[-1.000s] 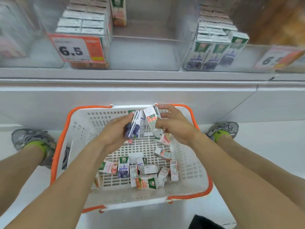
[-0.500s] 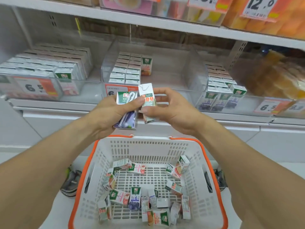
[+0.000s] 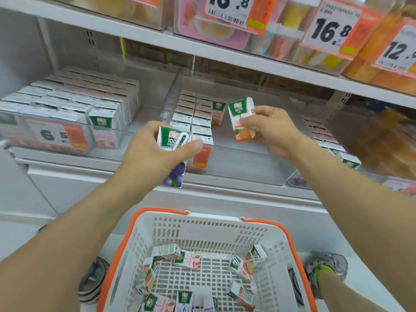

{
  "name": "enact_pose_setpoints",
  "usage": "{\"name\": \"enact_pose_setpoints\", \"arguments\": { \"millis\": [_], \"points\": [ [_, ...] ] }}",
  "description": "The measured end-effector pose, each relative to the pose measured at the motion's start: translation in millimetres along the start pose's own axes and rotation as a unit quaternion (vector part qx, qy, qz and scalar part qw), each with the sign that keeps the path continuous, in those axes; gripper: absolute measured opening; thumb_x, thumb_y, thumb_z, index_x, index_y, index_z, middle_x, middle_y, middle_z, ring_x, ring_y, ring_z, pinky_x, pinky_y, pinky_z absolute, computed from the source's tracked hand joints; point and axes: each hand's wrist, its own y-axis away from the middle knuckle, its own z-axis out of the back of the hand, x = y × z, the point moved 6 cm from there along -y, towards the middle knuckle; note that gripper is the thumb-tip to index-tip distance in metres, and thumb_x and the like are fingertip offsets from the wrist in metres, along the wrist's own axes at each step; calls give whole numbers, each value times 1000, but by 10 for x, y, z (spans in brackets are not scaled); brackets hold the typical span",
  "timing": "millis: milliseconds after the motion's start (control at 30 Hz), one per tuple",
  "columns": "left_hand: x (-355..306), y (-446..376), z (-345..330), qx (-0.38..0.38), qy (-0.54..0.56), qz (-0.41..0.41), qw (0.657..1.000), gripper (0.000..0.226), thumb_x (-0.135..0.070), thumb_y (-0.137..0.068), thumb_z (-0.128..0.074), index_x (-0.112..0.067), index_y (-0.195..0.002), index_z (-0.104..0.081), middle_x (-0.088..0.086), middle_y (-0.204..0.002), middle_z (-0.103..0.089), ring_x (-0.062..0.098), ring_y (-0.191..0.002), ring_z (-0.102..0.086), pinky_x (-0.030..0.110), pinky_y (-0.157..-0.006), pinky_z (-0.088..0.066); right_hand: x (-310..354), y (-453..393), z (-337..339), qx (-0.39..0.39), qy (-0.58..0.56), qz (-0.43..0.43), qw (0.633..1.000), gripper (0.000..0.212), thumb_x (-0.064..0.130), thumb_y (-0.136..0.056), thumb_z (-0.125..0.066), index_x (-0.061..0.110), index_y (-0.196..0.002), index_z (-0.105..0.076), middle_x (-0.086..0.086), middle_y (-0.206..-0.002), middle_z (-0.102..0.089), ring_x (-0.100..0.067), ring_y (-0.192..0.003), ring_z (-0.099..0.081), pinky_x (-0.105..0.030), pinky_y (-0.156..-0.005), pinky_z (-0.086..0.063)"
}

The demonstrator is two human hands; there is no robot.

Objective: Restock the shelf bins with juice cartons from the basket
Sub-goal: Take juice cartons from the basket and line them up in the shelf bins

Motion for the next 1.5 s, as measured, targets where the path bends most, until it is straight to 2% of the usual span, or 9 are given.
{"name": "enact_pose_setpoints", "arguments": {
  "millis": [333, 467, 600, 800, 900, 1100, 1300, 1400, 1500],
  "points": [
    [171, -191, -33, -6, 9, -5, 1000, 34, -21, -73, -86, -20, -98, -63, 9, -49, -60, 21, -33, -51, 24, -35, -44, -381, -1279, -304, -17, 165, -10, 986, 47, 2, -75, -83, 17, -110, -56, -10, -111, -69, -16, -83, -69, -26, -61, -60],
    [144, -190, -88, 5, 41, 0, 999, 40, -20, -72, -85, -25, -104, -63, 11, -58, -62, 18, -33, -48, 26, -34, -44, -534, -1497, -360, -69, 260, -10, 963, 41, 19, -62, -94, 21, -91, -64, -4, -106, -73, -21, -99, -70, -34, -91, -57],
    [95, -139, -140, -13, 39, -16, 999, 49, -24, -68, -88, -36, -105, -59, 25, -107, -50, 19, -33, -49, 24, -36, -44, -498, -1517, -312, -109, 319, -9, 941, 40, 33, -57, -96, 19, -83, -68, 3, -93, -69, -12, -80, -64, -24, -75, -50],
    [56, -74, -94, -34, 64, -58, 996, 75, -19, -60, -93, -31, -124, -55, 2, -95, -68, 23, -44, -60, 31, -37, -49, -278, -1103, -347, -27, 444, 47, 894, 34, 29, -74, -84, 13, -101, -71, -2, -102, -69, -22, -91, -65, -25, -75, -49],
    [47, -99, -115, -64, 101, -61, 991, 62, -31, -52, -89, -17, -105, -62, -5, -86, -75, 10, -57, -66, 22, -46, -51, 71, -511, -238, -46, 308, 159, 937, 16, 14, -84, -74, 18, -98, -68, 4, -90, -67, -10, -84, -66, -17, -71, -47],
    [93, -77, -704, 97, 228, 23, 969, 36, -40, -78, -75, -11, -99, -77, 12, -90, -74, 21, -70, -67, 30, -63, -54, 200, 685, -101, 289, 46, 122, 948, 55, 1, -85, -74, 16, -135, -56, -20, -126, -60, -38, -100, -67, -46, -83, -60],
    [221, 81, -1325, 154, 136, 98, 974, 57, -54, -76, -65, -3, -99, -74, 39, -110, -63, 48, -90, -61, 62, -90, -46, -85, 940, 334, 201, 74, 138, 967, 34, 6, -85, -75, 8, -118, -66, -6, -109, -70, -25, -82, -69, -38, -72, -61],
    [176, 43, -1511, 148, 69, 21, 986, 50, -56, -79, -64, -8, -88, -77, 30, -80, -69, 34, -62, -64, 35, -56, -56, -188, 981, 634, 141, 93, 166, 972, 27, 9, -84, -78, 14, -108, -69, 1, -105, -71, -22, -81, -68, -43, -79, -60],
    [72, -27, -1631, 140, 0, -101, 985, 31, -44, -92, -62, -18, -104, -75, -1, -96, -76, 8, -84, -69, 14, -73, -50, -147, 959, 1001, 89, 90, 190, 974, 28, 8, -80, -81, 21, -98, -65, 3, -103, -70, -21, -83, -68, -38, -80, -58]
  ]
}}
